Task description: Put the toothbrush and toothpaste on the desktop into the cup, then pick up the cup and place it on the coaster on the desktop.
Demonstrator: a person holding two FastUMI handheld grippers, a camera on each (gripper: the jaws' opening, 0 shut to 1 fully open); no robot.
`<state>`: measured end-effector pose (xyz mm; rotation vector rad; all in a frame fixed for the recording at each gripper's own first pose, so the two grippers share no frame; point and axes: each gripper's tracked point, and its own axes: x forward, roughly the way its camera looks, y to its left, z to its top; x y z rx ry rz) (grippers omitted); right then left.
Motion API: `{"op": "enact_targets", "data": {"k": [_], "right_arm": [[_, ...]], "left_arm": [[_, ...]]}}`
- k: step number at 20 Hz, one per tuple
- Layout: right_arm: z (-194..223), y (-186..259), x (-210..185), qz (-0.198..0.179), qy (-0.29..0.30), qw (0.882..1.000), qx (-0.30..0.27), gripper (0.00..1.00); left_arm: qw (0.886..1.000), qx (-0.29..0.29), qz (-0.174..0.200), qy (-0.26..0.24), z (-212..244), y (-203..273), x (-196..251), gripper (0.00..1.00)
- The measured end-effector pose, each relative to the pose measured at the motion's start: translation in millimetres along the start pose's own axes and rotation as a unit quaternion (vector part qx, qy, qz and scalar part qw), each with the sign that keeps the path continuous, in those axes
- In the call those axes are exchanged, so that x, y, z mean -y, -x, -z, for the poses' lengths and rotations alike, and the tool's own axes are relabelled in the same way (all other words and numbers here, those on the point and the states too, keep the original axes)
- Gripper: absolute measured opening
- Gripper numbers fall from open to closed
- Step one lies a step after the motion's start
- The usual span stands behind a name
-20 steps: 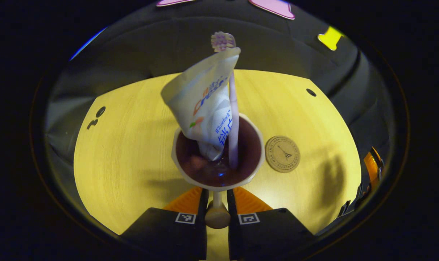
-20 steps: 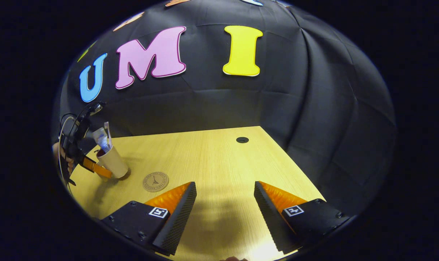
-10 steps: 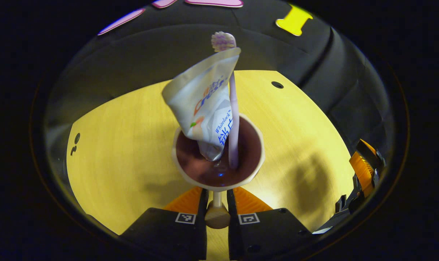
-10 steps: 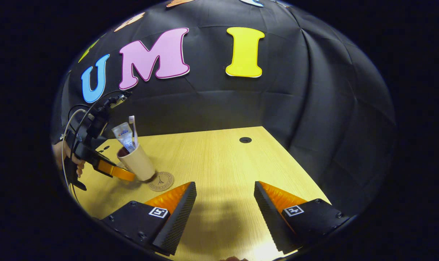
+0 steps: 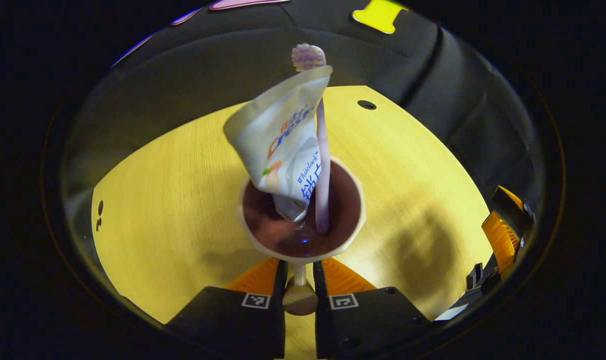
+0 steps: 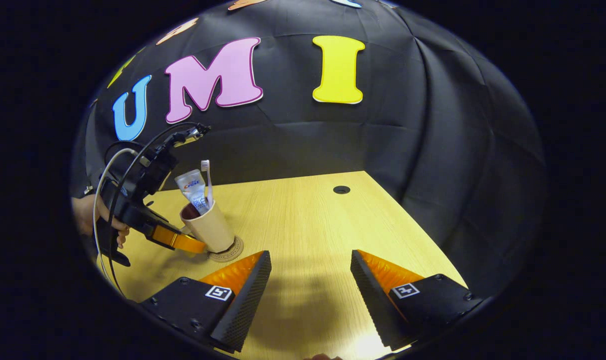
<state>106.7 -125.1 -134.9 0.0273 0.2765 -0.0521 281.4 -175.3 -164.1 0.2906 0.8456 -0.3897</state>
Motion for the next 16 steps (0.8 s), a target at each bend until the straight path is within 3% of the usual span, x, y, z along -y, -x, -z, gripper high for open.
{"op": "enact_targets", "data": {"k": [2,4,5,6,7,9,10,15,16], "right_arm": [[0.8,-1.3,0.5,-0.001,0.0,1.0,0.0,0.98],[0.5,-0.9,2.2,-0.002,0.001,1.0,0.001,0.98],[-0.1,-0.8,2.9,-0.001,0.001,1.0,0.001,0.98],[-0.6,-0.5,3.8,-0.001,0.0,1.0,0.002,0.98],[-1.0,0.9,5.2,0.001,0.0,1.0,0.002,0.98],[-1.5,3.0,7.8,0.005,-0.002,1.0,0.004,0.98],[-0.9,4.0,7.7,0.006,-0.004,1.0,0.003,0.98],[-11.9,19.5,-3.7,-0.001,-0.012,1.0,0.008,0.98],[-15.7,23.6,-5.7,-0.002,-0.011,1.0,0.012,0.98]], "left_arm": [[1.0,-0.004,-0.001,-0.006,0.3,-3.0,4.4,0.28],[1.0,-0.011,0.0,-0.006,3.3,-6.9,6.8,0.29],[1.0,-0.016,0.0,-0.004,6.0,-7.8,7.1,0.34],[1.0,-0.016,-0.002,-0.003,7.0,-5.7,6.0,0.25],[1.0,-0.01,-0.003,-0.004,5.4,-4.5,7.1,0.31],[1.0,0.002,-0.007,-0.004,1.4,0.9,4.7,0.35],[1.0,0.011,-0.01,-0.003,-1.7,5.6,3.7,0.4],[0.997,0.065,0.001,0.038,-2.7,44.4,6.5,0.95],[0.996,0.078,-0.001,0.043,1.0,56.1,4.4,1.0]]}}
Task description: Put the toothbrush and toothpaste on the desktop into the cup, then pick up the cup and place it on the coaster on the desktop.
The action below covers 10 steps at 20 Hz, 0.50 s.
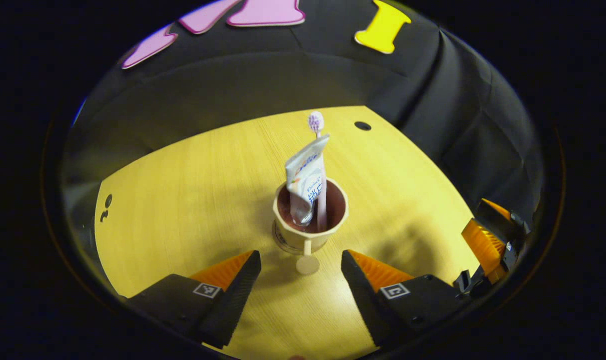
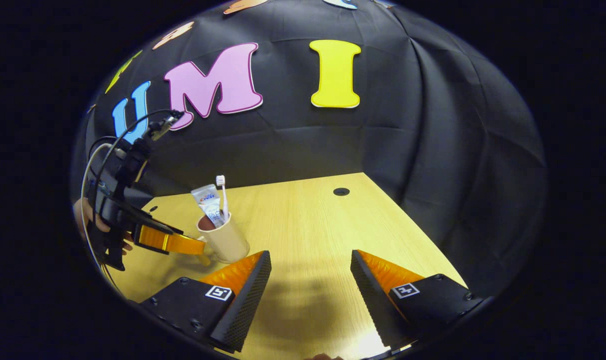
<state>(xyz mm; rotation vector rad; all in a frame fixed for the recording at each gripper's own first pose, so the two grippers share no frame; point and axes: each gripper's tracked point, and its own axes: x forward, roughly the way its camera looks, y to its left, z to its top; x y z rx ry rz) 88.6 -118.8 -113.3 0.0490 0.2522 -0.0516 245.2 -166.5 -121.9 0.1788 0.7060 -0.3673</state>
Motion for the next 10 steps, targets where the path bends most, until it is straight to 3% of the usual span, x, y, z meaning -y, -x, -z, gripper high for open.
{"op": "enact_targets", "data": {"k": [6,10], "right_arm": [[-30.0,46.9,-24.3,-0.009,0.004,1.0,0.021,0.98],[-47.8,91.1,-46.0,-0.019,0.002,0.999,0.032,0.98]], "left_arm": [[0.989,0.139,-0.054,0.024,-2.9,99.9,-19.0,0.98],[0.96,0.261,-0.1,0.013,3.5,184.0,-27.1,0.98]]}}
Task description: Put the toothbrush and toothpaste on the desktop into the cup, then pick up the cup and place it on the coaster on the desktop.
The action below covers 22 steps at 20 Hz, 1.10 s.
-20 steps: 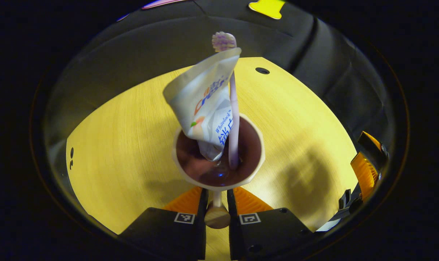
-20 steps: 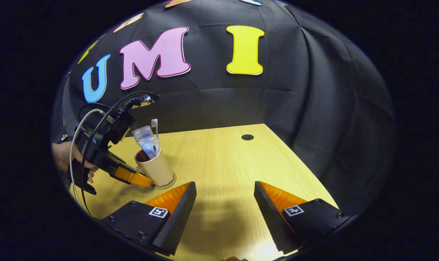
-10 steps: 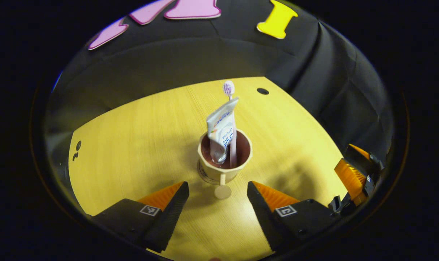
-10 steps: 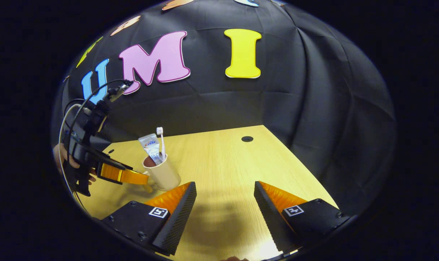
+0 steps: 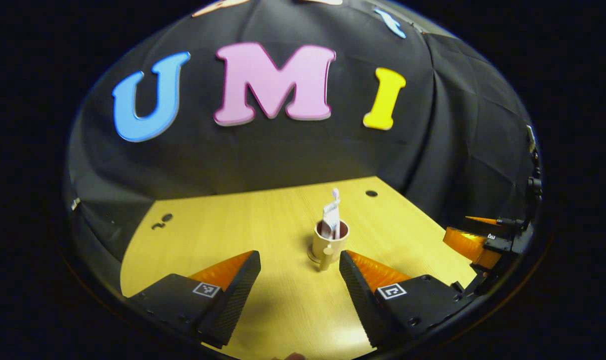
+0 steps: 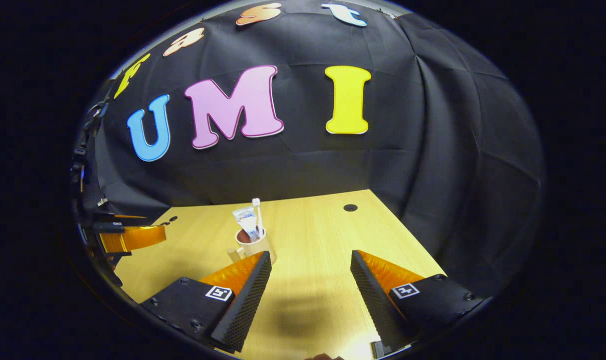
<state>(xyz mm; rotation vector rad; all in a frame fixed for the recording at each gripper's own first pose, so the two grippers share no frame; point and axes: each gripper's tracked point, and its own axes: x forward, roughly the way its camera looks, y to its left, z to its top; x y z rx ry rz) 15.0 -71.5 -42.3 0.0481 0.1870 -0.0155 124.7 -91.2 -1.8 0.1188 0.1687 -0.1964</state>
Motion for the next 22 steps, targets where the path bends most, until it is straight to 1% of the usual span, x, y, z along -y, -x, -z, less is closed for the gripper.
{"op": "enact_targets", "data": {"k": [2,4,7,10,12,13,15,18,20,22], "right_arm": [[-7.4,22.4,-13.9,-0.01,0.006,1.0,0.008,0.98],[-11.6,43.5,-26.9,-0.017,0.016,1.0,0.017,0.98],[-13.9,74.1,-49.6,-0.03,0.022,0.999,0.032,0.98],[-13.2,102.7,-67.3,-0.039,0.019,0.998,0.042,0.98],[-9.6,117.7,-79.3,-0.047,0.017,0.998,0.04,0.98],[-7.2,126.0,-83.5,-0.05,0.018,0.998,0.039,0.98],[-4.2,140.4,-89.7,-0.053,0.018,0.998,0.041,0.98],[5.8,160.6,-92.5,-0.044,0.013,0.998,0.042,0.98],[16.6,170.3,-96.0,-0.041,0.008,0.998,0.036,0.98],[23.5,177.5,-100.0,-0.041,0.015,0.999,0.033,0.98]], "left_arm": [[0.998,0.049,-0.026,-0.003,-13.9,40.9,-12.5,0.98],[0.996,0.082,-0.046,-0.01,-13.5,75.3,-21.5,0.97],[0.992,0.109,-0.062,-0.014,-3.9,127.5,-31.9,0.97],[0.989,0.128,-0.073,0.001,6.6,168.5,-45.7,0.97],[0.987,0.137,-0.086,0.016,11.0,185.9,-53.8,0.97],[0.987,0.136,-0.081,0.018,15.3,189.0,-51.8,0.97],[0.988,0.128,-0.085,0.011,21.9,194.9,-56.8,0.97],[0.985,0.146,-0.087,0.014,16.0,208.1,-53.6,0.96],[0.984,0.149,-0.09,0.022,19.1,217.1,-50.8,0.96],[0.984,0.149,-0.087,0.035,22.7,218.9,-46.7,0.96]]}}
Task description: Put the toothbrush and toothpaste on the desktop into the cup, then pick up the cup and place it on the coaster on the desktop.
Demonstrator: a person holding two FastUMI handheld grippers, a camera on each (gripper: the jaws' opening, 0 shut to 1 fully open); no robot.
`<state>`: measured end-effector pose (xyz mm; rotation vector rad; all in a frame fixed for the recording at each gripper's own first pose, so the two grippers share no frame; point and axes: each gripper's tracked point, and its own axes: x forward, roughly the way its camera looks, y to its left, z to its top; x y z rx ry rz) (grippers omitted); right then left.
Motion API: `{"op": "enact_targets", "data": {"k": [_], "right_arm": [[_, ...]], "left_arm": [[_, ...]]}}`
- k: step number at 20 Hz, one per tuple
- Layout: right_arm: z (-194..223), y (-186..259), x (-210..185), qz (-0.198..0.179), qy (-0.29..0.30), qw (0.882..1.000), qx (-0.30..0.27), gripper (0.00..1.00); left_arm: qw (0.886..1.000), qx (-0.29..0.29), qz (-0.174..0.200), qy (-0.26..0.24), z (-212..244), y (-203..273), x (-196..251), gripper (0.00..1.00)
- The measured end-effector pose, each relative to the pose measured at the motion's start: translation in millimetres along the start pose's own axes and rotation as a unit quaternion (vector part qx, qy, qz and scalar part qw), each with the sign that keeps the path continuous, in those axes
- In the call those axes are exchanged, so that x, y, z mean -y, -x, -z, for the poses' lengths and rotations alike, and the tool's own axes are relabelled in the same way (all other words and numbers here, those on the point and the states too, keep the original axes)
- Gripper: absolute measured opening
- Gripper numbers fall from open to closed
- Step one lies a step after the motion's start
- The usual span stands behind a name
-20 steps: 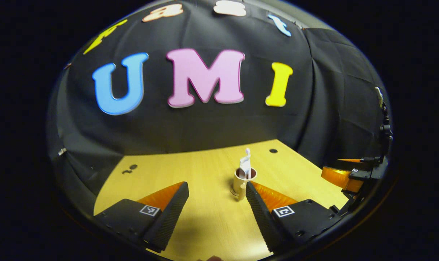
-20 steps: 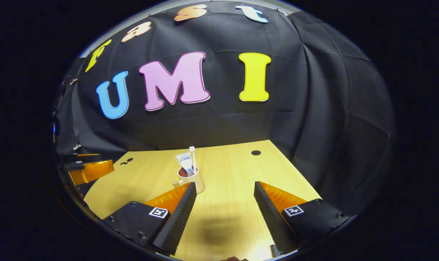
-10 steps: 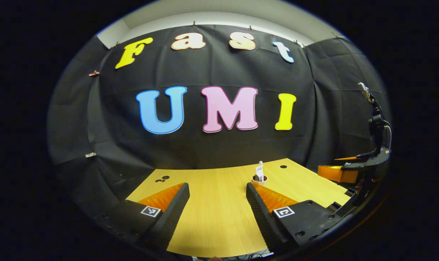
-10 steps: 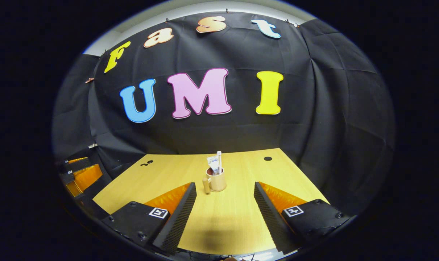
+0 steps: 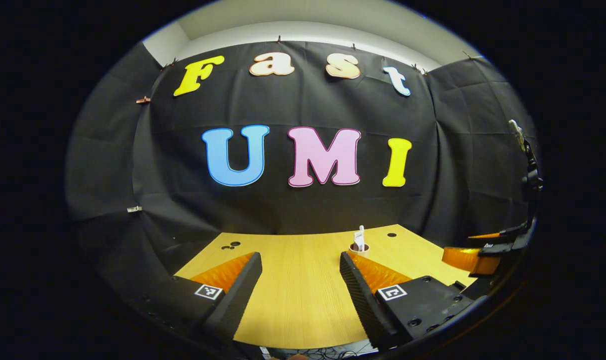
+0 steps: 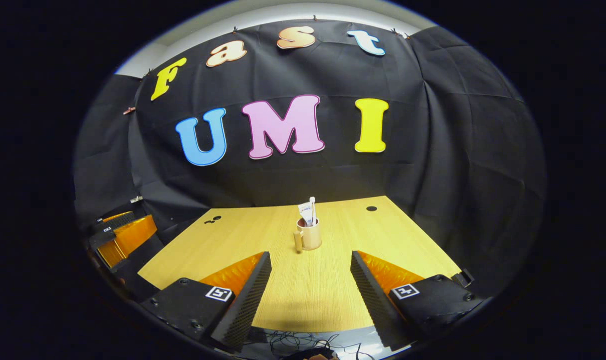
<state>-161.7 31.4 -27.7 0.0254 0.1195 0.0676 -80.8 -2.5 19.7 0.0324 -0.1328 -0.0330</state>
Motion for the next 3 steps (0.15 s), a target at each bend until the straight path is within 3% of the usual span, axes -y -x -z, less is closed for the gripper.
{"op": "enact_targets", "data": {"k": [3], "right_arm": [[3.4,9.4,-4.8,-0.003,0.01,1.0,-0.001,0.98]], "left_arm": [[1.0,-0.009,0.006,0.027,12.3,11.8,5.4,0.97]]}}
